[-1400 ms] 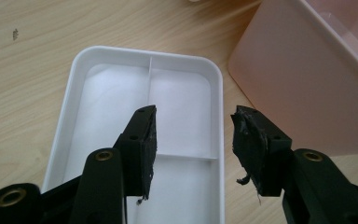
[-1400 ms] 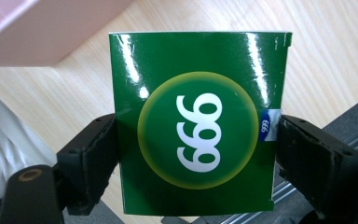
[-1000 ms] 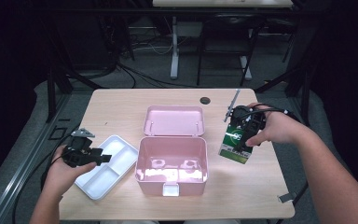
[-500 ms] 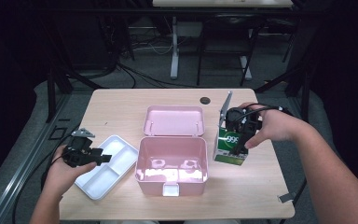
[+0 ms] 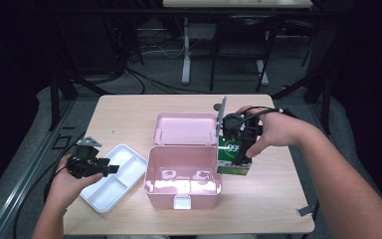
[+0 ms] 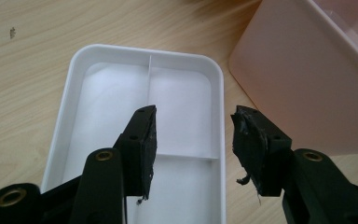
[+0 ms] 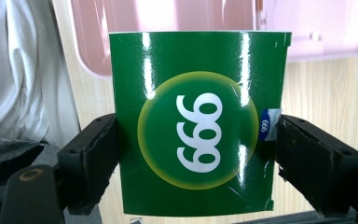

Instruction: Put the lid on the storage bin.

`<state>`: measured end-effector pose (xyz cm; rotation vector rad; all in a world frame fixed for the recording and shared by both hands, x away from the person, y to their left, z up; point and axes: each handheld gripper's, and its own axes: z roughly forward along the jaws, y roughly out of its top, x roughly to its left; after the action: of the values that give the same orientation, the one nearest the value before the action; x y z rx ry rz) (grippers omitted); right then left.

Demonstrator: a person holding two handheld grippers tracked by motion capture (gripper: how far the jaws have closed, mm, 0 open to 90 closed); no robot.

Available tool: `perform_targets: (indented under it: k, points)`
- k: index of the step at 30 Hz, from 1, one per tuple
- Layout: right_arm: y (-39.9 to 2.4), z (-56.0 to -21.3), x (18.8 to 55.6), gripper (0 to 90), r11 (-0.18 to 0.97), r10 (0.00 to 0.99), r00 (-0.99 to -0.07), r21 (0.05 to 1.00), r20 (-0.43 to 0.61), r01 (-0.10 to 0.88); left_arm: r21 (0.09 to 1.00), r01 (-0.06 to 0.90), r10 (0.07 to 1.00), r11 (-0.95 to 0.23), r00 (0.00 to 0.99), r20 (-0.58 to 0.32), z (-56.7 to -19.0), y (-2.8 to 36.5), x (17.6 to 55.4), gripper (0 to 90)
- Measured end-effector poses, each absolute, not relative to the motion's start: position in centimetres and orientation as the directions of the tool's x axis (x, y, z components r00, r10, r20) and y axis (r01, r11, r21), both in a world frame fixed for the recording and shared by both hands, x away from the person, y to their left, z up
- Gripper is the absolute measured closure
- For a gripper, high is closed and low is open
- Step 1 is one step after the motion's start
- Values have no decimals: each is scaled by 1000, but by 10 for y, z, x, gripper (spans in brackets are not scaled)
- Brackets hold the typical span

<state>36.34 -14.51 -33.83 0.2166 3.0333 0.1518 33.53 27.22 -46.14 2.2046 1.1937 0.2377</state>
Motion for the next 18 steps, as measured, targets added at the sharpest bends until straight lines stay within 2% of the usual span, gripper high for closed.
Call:
perform_targets:
  k: [18]
  points:
    - [-89, -338, 365, 162, 989, 53, -995, 139, -89, 40, 597, 696, 809, -398, 573, -129, -460, 275, 335, 498]
